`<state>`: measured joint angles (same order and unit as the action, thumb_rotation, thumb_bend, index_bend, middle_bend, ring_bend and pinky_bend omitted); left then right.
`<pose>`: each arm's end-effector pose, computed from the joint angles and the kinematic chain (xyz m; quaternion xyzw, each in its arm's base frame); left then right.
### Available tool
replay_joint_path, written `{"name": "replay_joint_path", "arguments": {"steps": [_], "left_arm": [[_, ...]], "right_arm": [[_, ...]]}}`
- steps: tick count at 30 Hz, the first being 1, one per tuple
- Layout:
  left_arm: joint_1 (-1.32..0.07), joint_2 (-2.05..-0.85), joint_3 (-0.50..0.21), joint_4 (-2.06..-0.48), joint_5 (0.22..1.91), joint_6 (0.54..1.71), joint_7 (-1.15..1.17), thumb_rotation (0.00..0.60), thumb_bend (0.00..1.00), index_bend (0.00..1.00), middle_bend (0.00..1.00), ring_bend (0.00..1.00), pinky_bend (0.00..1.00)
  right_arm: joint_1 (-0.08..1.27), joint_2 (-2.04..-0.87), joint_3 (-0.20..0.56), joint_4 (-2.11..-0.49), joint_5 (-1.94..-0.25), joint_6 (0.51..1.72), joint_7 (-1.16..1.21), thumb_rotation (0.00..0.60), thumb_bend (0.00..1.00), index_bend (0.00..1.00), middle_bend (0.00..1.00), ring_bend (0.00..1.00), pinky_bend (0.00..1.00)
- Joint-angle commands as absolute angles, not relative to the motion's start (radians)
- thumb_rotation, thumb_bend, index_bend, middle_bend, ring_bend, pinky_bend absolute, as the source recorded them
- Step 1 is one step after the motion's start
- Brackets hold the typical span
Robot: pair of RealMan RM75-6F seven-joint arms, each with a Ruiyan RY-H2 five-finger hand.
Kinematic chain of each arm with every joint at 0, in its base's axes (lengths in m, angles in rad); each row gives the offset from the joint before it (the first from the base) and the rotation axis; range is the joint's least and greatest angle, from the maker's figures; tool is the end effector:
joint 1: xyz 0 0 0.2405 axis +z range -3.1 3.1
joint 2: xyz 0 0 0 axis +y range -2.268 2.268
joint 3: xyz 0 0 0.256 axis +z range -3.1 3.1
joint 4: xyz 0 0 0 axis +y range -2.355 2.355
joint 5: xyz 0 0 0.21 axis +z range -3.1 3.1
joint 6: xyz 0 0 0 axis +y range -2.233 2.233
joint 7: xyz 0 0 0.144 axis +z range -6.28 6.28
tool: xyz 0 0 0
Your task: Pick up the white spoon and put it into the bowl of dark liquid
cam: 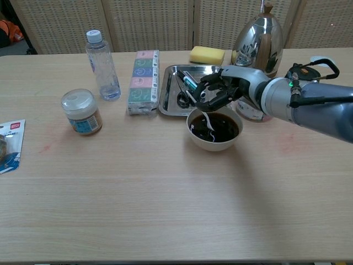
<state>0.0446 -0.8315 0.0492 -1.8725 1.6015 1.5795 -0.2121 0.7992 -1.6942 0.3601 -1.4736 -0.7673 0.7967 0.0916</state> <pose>-0.2839 0.1215 0.2170 -0.5537 -0.4628 -0.4189 0.5512 -0.1027 -0.3542 -0.0593 0.5271 -0.6863 0.4392 0.2415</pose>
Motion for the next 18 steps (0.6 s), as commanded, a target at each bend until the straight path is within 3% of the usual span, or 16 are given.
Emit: {"name": "replay_joint_path", "arguments": {"steps": [1,18], "left_arm": [[0.043,-0.832,0.048,-1.873,1.599,1.576,-0.21,0.6,0.0,0.0,0.0,0.0,0.0],[0.04,-0.842,0.052,-1.887,1.605,1.566,-0.169,0.6,0.0,0.0,0.0,0.0,0.0]], "right_arm": [[0.79,-1.673,0.363,-1.484,-0.773,0.797,0.1,0.6,0.66,0.63,0.0,0.0,0.0],[0.748,-1.539,0.314,-1.615,-0.779,0.743,0.107,0.6,0.71,0.63,0.0,0.0,0.0]]}}
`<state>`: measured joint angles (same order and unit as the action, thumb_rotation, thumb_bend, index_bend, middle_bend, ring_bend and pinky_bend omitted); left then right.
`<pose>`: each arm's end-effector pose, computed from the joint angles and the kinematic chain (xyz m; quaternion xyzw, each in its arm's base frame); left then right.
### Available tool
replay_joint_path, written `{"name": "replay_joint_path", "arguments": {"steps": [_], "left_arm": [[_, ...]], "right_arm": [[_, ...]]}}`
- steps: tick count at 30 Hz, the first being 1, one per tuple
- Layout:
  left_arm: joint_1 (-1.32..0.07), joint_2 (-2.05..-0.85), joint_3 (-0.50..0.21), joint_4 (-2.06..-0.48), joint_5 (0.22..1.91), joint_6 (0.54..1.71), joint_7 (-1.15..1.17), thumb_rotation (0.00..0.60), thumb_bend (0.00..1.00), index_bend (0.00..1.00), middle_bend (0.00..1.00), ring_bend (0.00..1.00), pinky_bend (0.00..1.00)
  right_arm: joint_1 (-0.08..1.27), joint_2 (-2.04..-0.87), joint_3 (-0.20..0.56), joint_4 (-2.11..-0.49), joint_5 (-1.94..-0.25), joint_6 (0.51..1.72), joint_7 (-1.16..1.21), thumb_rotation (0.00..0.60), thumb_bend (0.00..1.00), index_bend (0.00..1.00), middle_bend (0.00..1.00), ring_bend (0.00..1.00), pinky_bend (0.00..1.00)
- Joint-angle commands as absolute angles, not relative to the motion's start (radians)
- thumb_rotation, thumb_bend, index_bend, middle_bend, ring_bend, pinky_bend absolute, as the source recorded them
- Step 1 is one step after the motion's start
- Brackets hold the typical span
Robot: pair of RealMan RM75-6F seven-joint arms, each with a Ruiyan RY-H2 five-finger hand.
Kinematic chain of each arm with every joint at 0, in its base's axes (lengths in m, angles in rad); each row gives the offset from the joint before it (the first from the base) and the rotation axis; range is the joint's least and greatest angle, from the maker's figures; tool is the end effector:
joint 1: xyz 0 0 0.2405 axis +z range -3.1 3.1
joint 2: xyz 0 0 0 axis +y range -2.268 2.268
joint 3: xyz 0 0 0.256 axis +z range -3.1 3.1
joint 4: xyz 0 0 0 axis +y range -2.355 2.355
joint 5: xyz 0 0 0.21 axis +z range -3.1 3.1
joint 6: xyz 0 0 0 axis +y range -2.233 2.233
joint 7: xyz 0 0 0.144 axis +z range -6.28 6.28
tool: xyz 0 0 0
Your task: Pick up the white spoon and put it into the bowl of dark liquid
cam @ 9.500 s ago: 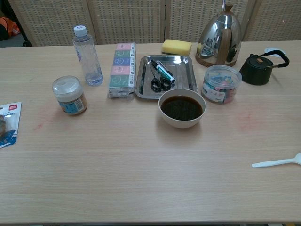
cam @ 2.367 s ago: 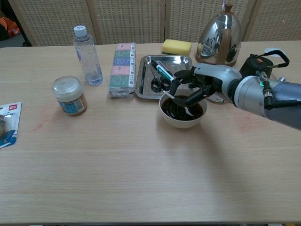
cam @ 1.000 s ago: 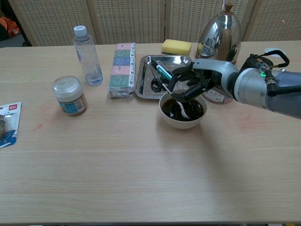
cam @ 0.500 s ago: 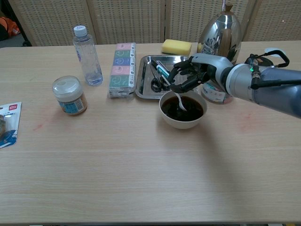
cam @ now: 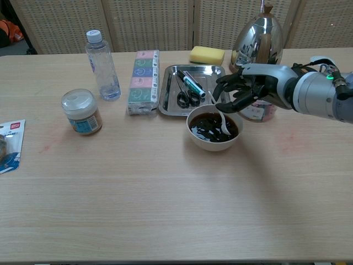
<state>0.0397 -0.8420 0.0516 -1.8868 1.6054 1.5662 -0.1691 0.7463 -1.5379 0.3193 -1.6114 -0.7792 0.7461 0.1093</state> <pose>-0.2808 0.1224 0.2107 -0.5624 -0.4604 -0.4112 0.5502 -0.1241 -0.3397 -0.0297 0.5442 -0.6921 0.4116 0.2354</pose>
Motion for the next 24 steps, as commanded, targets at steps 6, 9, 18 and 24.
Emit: {"name": "replay_joint_path", "arguments": {"steps": [6,9,18,24], "left_arm": [[0.041,-0.84,0.051,-1.884,1.604,1.569,-0.177,0.6,0.0,0.0,0.0,0.0,0.0],[0.042,-0.838,0.05,-1.88,1.601,1.572,-0.185,0.6,0.0,0.0,0.0,0.0,0.0],[0.042,-0.836,0.051,-1.877,1.606,1.571,-0.192,0.6,0.0,0.0,0.0,0.0,0.0],[0.046,-0.837,0.054,-1.877,1.612,1.579,-0.191,0.6,0.0,0.0,0.0,0.0,0.0]], "right_arm": [[0.765,-1.59,0.316,-1.569,-0.785,0.77,0.104,0.6,0.09,0.38,0.0,0.0,0.0],[0.769,-1.598,0.321,-1.558,-0.789,0.786,0.099,0.6,0.0,0.16,0.0,0.0,0.0],[0.753,-1.525,0.333,-1.651,-0.819,0.837,0.07,0.6,0.0,0.08,0.0,0.0,0.0],[0.721,-1.407,0.305,-1.778,-0.903,0.872,0.016,0.6,0.0,0.08,0.0,0.0,0.0]]}}
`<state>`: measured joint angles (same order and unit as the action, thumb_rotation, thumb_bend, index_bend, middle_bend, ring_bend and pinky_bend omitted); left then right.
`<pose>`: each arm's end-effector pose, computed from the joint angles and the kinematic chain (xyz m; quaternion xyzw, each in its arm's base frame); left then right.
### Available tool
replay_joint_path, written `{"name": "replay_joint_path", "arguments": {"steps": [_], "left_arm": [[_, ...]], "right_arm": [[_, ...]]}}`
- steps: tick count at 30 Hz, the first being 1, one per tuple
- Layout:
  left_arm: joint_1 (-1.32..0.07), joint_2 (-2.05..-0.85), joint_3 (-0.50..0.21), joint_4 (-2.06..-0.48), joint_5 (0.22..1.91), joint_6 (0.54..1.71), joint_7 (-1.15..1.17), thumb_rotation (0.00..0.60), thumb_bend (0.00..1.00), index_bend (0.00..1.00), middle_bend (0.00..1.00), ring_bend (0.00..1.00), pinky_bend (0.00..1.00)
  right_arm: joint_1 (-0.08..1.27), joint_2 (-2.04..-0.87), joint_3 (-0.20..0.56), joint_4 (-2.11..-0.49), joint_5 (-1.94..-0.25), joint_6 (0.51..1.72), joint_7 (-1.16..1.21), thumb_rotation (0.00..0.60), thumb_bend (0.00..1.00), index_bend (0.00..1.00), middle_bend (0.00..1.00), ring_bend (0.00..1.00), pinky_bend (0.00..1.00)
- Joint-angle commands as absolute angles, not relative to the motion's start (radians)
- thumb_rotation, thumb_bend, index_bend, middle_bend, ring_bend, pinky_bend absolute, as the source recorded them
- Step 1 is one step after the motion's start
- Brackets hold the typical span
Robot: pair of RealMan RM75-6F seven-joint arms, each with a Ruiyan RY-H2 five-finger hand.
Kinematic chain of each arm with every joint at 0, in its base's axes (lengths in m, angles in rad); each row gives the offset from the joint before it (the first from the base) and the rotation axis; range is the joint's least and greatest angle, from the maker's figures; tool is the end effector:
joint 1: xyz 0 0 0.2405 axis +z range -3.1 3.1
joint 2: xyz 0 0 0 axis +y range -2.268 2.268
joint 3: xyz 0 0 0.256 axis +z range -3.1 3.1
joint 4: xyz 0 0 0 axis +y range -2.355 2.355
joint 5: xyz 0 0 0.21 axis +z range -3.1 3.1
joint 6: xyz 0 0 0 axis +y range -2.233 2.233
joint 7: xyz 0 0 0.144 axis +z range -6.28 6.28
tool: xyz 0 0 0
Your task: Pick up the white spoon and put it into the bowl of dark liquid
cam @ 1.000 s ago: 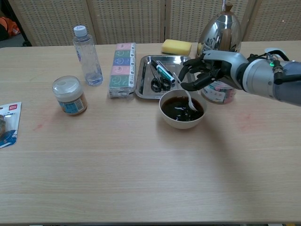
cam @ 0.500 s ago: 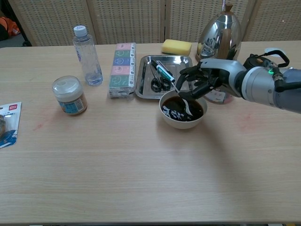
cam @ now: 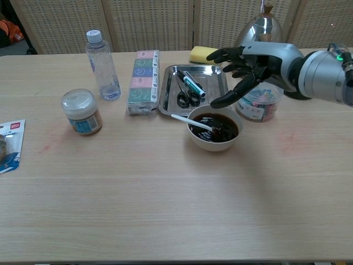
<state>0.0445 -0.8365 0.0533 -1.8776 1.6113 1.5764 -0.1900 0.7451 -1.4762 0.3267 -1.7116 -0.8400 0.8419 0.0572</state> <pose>-0.2821 0.1207 0.2138 -0.5602 -0.4602 -0.4150 0.5497 -0.1072 -0.3386 -0.0022 0.5689 -0.6423 0.4481 0.2509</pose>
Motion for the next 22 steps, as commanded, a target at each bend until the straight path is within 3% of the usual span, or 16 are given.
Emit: {"name": "replay_joint_path", "arguments": {"steps": [1,5,12,22], "left_arm": [[0.047,-0.837,0.054,-1.876,1.613,1.581,-0.19,0.6,0.0,0.0,0.0,0.0,0.0],[0.049,-0.839,0.056,-1.873,1.619,1.584,-0.185,0.6,0.0,0.0,0.0,0.0,0.0],[0.055,-0.854,0.06,-1.877,1.63,1.592,-0.148,0.6,0.0,0.0,0.0,0.0,0.0],[0.061,-0.895,0.056,-1.874,1.634,1.6,-0.052,0.6,0.0,0.0,0.0,0.0,0.0]], "right_arm": [[0.713,-1.389,0.294,-1.789,-0.928,0.886,-0.002,0.6,0.0,0.08,0.0,0.0,0.0],[0.658,-1.322,0.224,-1.789,-1.115,1.007,-0.1,0.6,0.0,0.08,0.0,0.0,0.0],[0.526,-1.272,0.093,-1.592,-1.524,1.325,-0.182,0.6,0.0,0.08,0.0,0.0,0.0],[0.343,-1.267,0.031,-1.473,-1.618,1.597,-0.162,0.6,0.0,0.05,0.0,0.0,0.0]]}}
